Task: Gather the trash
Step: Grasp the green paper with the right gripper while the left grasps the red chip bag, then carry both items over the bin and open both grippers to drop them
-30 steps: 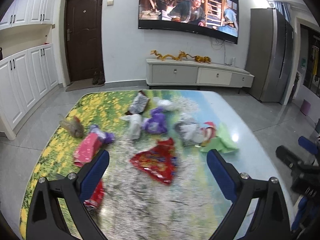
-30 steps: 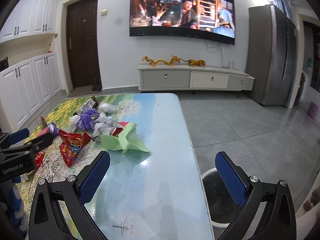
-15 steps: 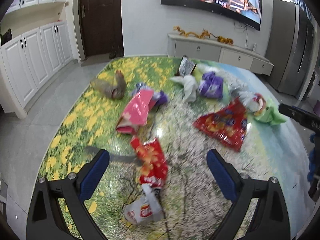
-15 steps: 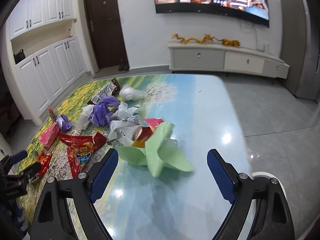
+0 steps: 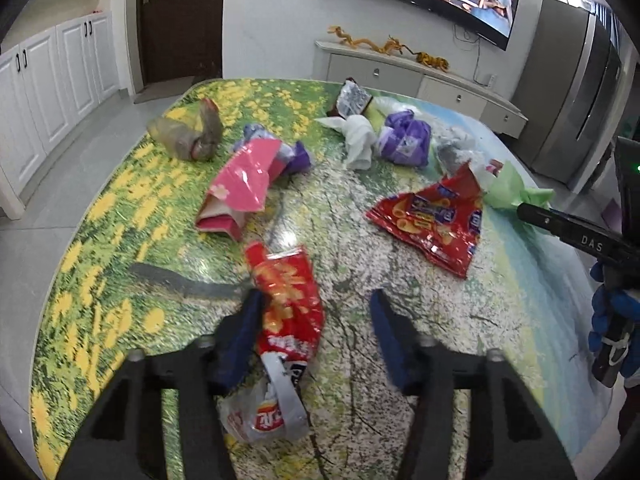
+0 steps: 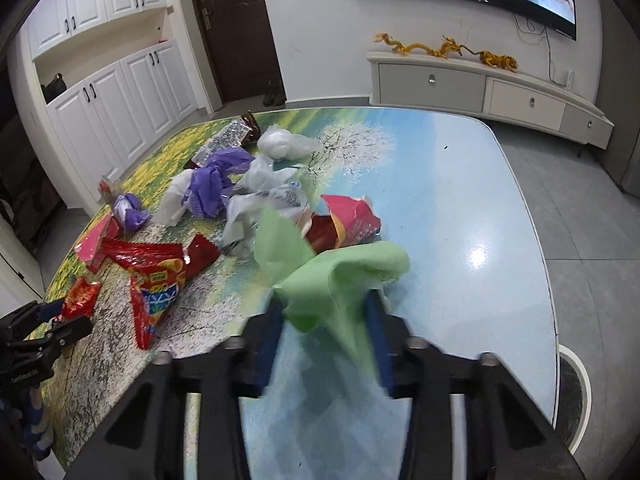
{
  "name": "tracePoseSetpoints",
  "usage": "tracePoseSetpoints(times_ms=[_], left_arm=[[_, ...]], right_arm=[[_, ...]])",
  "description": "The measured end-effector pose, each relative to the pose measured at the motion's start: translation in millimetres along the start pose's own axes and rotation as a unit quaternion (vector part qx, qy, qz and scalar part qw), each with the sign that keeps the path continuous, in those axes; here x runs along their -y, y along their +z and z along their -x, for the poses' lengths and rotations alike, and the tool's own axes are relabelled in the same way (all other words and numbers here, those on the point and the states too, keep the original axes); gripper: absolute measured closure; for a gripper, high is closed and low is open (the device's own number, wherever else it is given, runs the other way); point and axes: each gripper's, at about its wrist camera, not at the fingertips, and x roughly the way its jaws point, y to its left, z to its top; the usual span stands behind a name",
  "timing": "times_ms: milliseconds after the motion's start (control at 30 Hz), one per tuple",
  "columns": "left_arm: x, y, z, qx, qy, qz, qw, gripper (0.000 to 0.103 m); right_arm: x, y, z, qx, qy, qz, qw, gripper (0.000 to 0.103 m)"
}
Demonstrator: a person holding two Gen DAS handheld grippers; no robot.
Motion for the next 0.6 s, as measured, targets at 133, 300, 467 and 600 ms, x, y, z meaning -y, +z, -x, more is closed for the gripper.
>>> tracePoseSetpoints(times_ms=[133, 300, 467, 600], left_arm=[[-2.4, -5.8, 7.6, 0.0, -0.019, 0.005, 0.9998, 0.079], [1.4, -10.0, 30.5, 0.021, -0.02, -0.006, 0.9996, 0.081], [22.1, -1.5, 55.1, 0.05, -0.035, -0.035, 0.9975, 0.082], [54.3, 15.8, 67.7, 0.066, -0.073, -0.07, 0.9927, 0.082]], right_arm=[[-4.9, -5.1, 15.2, 0.011, 0.005, 0.011, 1.0, 0.081], [-16.5, -18.3, 38.6, 0.026, 0.016, 0.024, 0.999, 0.084], [-17.0, -29.5, 66.1, 0.042, 0.02, 0.026, 0.999, 0.085], [-1.6, -36.0, 92.6, 0.064, 0.007, 0.01, 0.998, 0.085]])
